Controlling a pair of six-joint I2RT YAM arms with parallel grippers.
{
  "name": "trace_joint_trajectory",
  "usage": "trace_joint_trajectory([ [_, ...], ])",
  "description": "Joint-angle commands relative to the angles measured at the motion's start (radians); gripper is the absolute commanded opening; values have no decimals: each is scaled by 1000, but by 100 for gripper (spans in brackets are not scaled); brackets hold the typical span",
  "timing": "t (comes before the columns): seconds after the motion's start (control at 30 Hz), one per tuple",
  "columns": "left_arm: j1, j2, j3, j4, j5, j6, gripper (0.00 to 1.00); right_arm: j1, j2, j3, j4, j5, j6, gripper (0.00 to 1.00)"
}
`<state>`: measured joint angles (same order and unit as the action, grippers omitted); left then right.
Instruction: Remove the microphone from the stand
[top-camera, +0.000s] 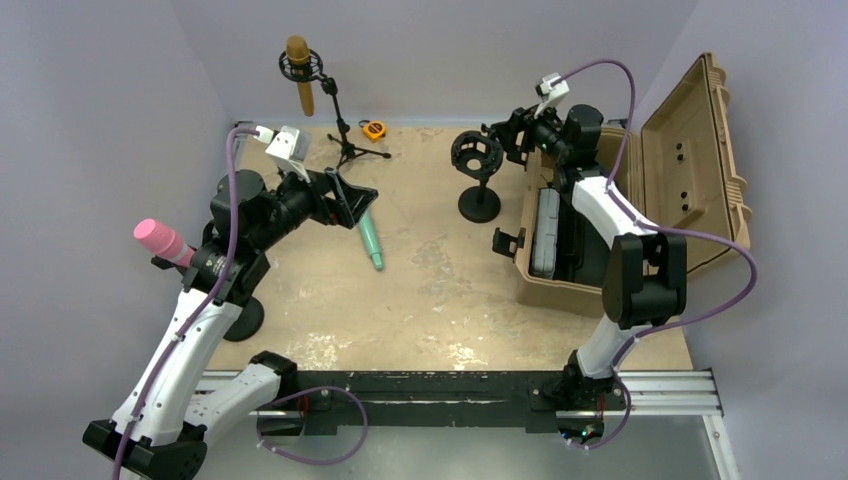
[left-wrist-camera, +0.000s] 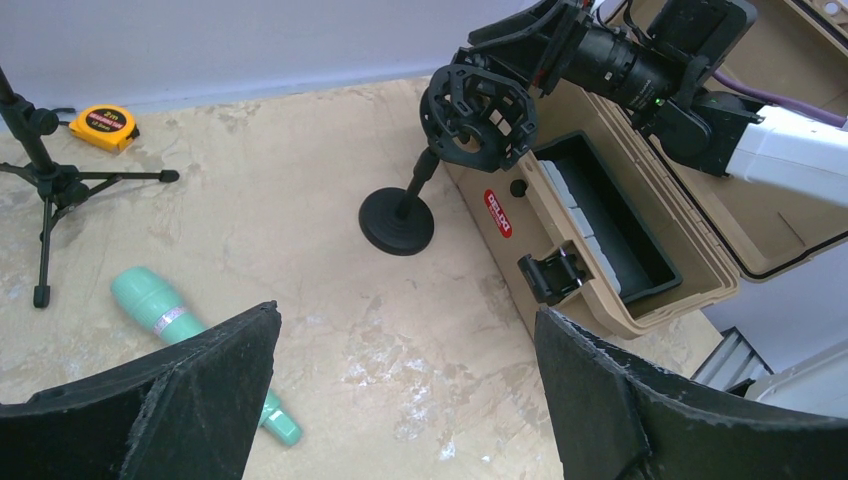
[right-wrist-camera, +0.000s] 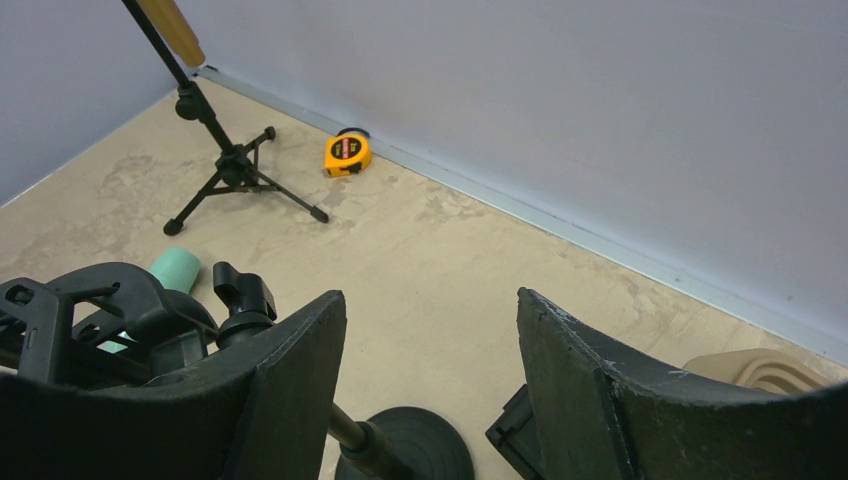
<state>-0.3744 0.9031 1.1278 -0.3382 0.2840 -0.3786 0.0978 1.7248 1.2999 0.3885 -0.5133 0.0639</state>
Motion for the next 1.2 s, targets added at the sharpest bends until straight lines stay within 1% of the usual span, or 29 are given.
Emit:
trace_joint_trajectory([
  [0.0, -6, -1, 41, 22, 1, 3, 95, 1, -60, 42, 56, -27, 22, 63],
  [0.13, -6, -5, 41, 20, 1, 4, 95, 0, -76, 70, 48, -32, 31, 67],
  [0.23, -8, -6, 41, 20, 0, 5, 95, -1, -90, 68, 54, -43, 44, 72],
  [0.33, -8, -5, 41, 21, 1, 3, 95, 2, -98, 68, 39, -42, 41, 74],
  [0.43, -7, -5, 43, 22, 4, 1, 95, 2, -103, 64, 20, -54, 31, 74],
  [0.53, -8, -5, 42, 22, 8, 0, 95, 2, -112, 43, 37, -65, 27, 74],
  [0.8, -9, -2, 41, 22, 3, 3, 95, 3, -53, 24, 7, -141, -28, 72],
  [0.87, -11, -2, 41, 22, 2, 4, 95, 2, -48, 6, 22, -170, -28, 71],
  [1.0, -15, -2, 41, 22, 1, 4, 95, 3, -37, -10, 36, -165, -29, 71],
  [1.17, -20, -1, 41, 21, -1, 7, 95, 3, -12, -20, 30, -114, -32, 70],
])
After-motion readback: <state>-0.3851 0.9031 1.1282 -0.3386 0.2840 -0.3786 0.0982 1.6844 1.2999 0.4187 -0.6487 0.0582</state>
